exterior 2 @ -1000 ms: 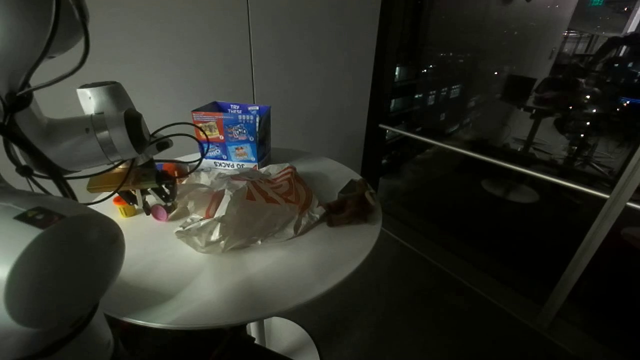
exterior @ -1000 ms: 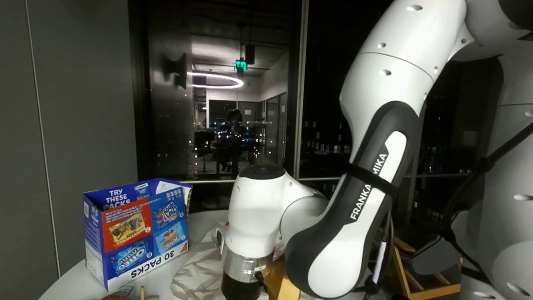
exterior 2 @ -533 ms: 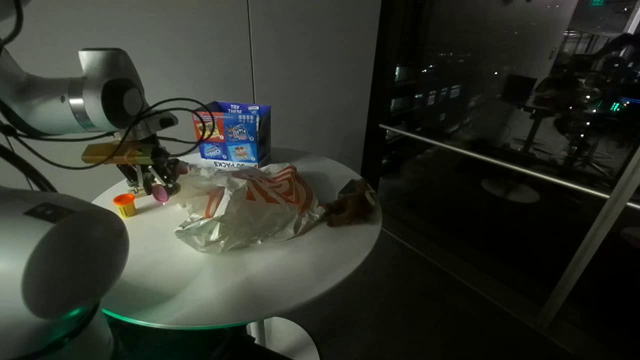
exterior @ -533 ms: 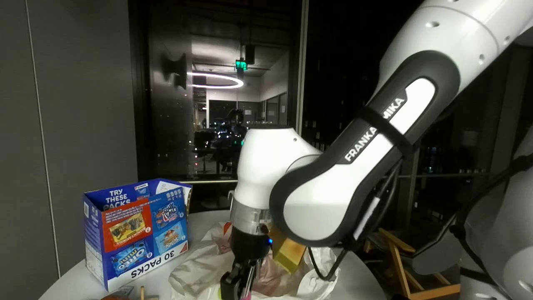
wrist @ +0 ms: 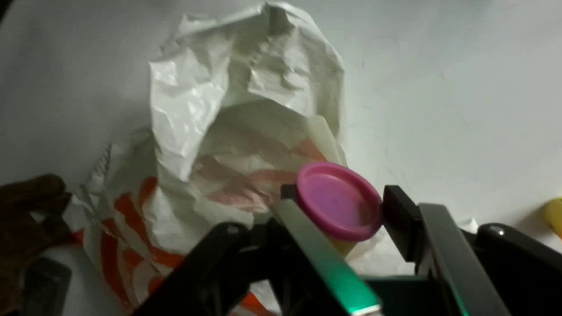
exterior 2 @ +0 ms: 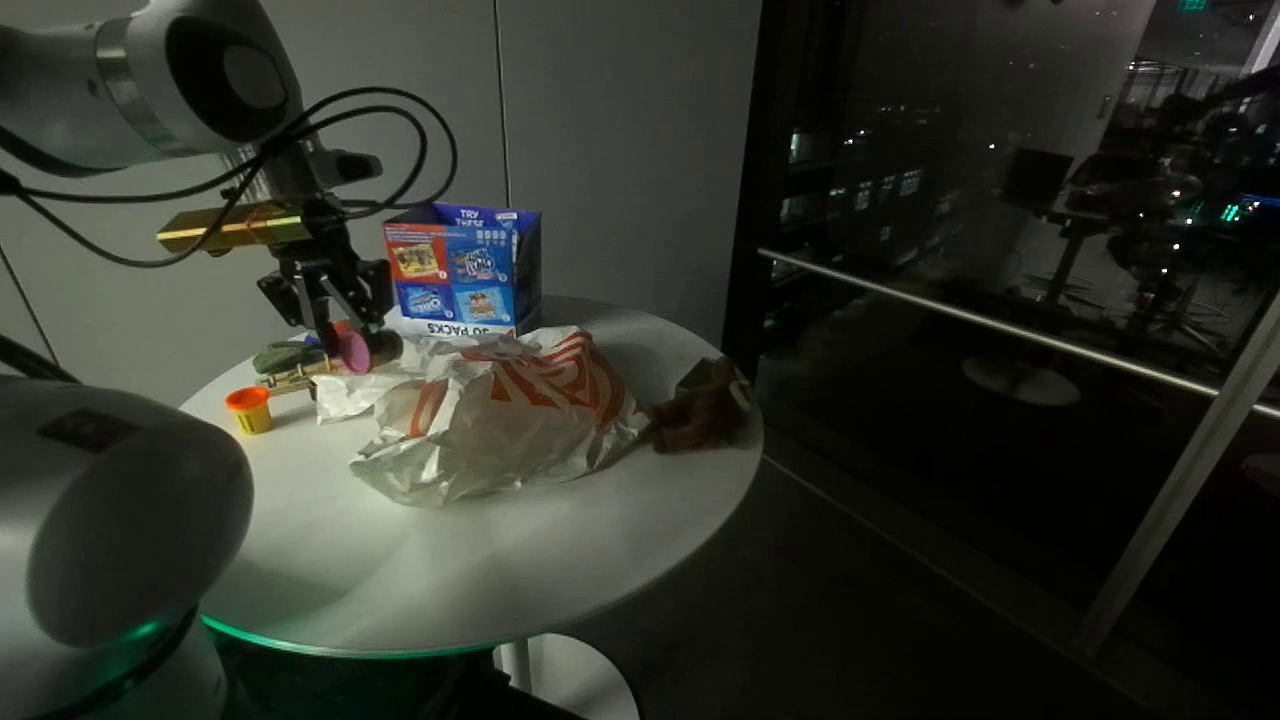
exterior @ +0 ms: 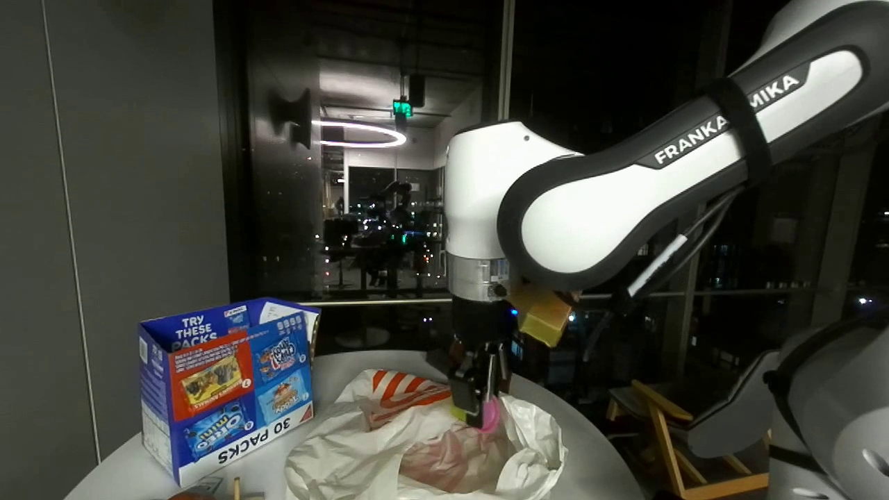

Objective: Lift the two small yellow containers with the purple and orange lid and the peach plush toy from the table and put them in the plastic

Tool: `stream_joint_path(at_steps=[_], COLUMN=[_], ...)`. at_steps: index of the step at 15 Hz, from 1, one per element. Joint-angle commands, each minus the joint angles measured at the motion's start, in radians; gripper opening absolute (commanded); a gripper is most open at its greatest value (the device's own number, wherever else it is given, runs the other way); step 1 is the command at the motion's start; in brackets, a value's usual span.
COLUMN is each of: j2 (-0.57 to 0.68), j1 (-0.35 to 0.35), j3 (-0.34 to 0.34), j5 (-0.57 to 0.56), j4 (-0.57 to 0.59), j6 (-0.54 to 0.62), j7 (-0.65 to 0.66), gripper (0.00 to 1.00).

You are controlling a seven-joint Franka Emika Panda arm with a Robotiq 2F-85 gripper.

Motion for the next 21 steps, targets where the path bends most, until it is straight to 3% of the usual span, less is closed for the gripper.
stream_joint_path(at_steps=[1, 9, 15, 21], j2=[-0.017, 0.118, 0.232, 0.334], j1=[-0.021, -0.007, -0.021, -0.064], j3=[-0.017, -0.023, -0.004, -0.018], j5=[-0.044, -0.044, -0.157, -0.257], j4=[0.019, 0.011, -0.011, -0.008], j6=[-0.156, -0.208, 0.091, 0.302], j7=[-0.015, -0.046, -0.032, -0.01], gripper=[0.27, 0.27, 0.27, 0.27])
